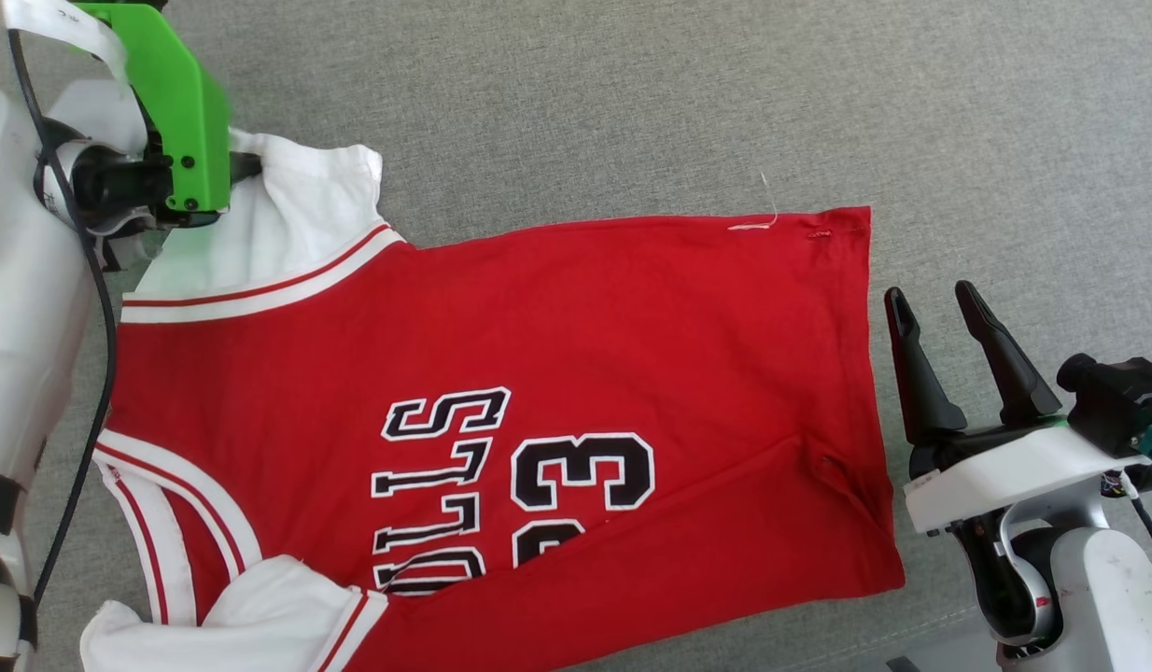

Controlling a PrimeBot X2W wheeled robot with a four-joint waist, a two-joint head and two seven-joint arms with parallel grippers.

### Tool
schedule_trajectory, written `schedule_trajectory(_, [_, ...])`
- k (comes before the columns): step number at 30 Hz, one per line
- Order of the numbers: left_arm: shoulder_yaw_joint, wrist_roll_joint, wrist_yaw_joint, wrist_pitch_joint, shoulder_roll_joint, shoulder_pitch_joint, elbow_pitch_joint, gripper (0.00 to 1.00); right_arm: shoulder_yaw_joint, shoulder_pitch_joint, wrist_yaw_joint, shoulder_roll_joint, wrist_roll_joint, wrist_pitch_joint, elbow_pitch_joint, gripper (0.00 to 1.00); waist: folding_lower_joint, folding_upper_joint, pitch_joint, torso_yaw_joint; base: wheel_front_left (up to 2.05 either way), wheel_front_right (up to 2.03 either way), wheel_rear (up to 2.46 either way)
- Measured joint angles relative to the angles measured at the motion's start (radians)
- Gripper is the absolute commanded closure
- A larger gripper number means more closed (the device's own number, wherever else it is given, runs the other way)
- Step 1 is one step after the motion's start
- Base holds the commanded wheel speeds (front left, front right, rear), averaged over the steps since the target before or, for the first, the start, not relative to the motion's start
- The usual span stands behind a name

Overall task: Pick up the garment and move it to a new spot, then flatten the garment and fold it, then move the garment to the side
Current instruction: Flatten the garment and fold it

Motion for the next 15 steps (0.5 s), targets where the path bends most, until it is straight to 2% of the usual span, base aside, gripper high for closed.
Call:
schedule_trajectory(3, [-0.008,0.0,0.0,-0.012,-0.014,0.0,0.01,1.0,-0.001,-0.005,0.0,-0.004,0.017,0.003,0.008,0.0,0.0,0.0001,-0.004,0.001,0.0,0.0,0.0])
schedule_trajectory(10, [-0.031,0.03,0.0,-0.12,-0.035,0.013,0.027,1.0,-0.044,-0.021,0.0,-0.036,0.069,0.044,0.044,0.0,0.0,0.0,-0.039,0.016,0.0,0.0,0.0])
schedule_trajectory(15, [-0.043,0.037,-0.001,-0.183,-0.055,0.029,0.016,1.0,-0.06,-0.077,0.0,-0.109,0.122,0.121,0.112,0.0,0.0001,0.0,-0.07,0.047,0.0,0.0,0.0])
